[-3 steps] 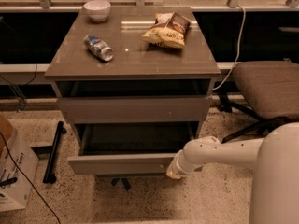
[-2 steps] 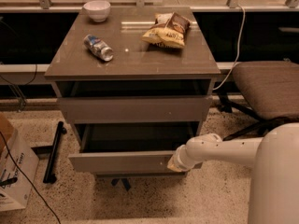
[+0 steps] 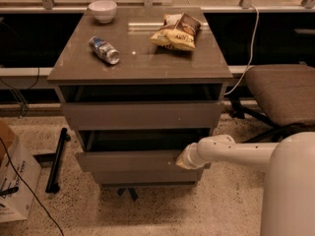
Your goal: Close middle drawer
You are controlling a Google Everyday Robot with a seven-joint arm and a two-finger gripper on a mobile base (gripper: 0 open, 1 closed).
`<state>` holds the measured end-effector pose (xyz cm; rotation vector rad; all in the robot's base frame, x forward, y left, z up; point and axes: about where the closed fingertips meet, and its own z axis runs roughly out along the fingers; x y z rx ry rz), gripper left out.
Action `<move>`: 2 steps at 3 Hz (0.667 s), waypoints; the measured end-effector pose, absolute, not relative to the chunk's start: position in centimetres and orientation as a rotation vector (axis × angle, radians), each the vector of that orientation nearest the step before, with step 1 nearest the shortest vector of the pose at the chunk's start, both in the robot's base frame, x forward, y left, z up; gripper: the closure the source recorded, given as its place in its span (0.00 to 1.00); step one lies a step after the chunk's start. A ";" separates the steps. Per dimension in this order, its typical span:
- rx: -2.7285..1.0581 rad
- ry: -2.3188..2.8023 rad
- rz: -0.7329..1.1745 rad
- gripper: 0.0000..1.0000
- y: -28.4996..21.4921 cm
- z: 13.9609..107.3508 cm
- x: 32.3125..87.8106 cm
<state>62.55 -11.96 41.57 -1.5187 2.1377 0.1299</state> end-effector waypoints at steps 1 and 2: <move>-1.502 2.118 0.114 0.50 -12.0 42.1 64.1; -1.497 2.098 0.100 0.27 -11.7 42.8 65.3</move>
Offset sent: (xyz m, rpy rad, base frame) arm 0.0438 0.0043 0.0241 0.0106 -0.0828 -0.0039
